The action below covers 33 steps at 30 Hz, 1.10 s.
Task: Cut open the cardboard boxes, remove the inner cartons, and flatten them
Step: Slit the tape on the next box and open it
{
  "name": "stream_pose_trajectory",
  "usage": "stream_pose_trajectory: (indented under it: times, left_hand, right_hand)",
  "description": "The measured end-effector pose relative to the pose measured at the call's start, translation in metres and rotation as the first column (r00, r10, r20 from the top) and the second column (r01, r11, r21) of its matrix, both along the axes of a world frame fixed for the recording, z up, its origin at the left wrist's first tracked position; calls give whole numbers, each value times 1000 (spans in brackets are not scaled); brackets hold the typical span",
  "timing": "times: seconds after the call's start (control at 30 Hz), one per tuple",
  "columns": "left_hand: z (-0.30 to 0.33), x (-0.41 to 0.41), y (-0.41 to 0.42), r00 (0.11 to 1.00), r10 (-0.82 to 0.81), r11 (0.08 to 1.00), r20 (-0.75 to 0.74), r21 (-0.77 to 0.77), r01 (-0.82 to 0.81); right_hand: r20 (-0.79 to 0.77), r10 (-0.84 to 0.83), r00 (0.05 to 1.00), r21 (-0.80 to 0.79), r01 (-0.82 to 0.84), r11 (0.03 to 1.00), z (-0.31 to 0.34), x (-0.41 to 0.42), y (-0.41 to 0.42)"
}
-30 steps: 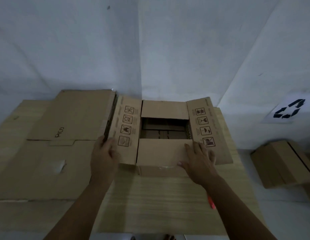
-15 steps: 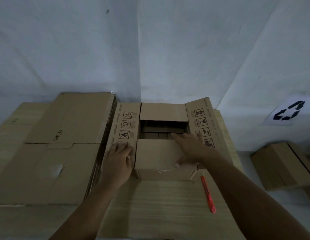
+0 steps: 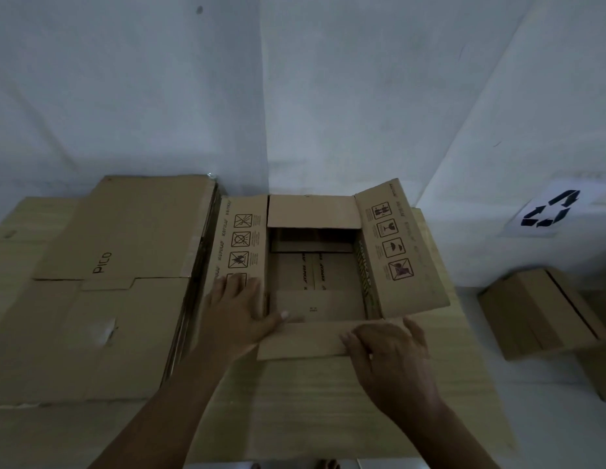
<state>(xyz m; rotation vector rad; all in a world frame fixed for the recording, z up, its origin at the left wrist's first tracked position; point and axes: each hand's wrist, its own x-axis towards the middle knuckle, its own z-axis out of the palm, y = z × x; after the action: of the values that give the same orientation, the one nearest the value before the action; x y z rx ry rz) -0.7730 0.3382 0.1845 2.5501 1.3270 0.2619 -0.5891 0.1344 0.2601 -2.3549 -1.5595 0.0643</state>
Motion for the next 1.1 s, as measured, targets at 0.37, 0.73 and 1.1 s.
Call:
stream_pose_trajectory:
  times: [0.37,0.73,1.1]
  left_hand:
    - [2,6,-10,979,-25,997,-200,-75,10]
    - [-7,34,14,990,38,995,-136,94,-26]
    - [-22,46,11,982,84,995,-168,59,-76]
  right_hand:
    - [-48,225,973,-585,-210,784,-41,20,54]
    - [-242,266,933,-691,-359,628,-21,12,67]
    - [255,61,965,-251,5,968,-19,91,203]
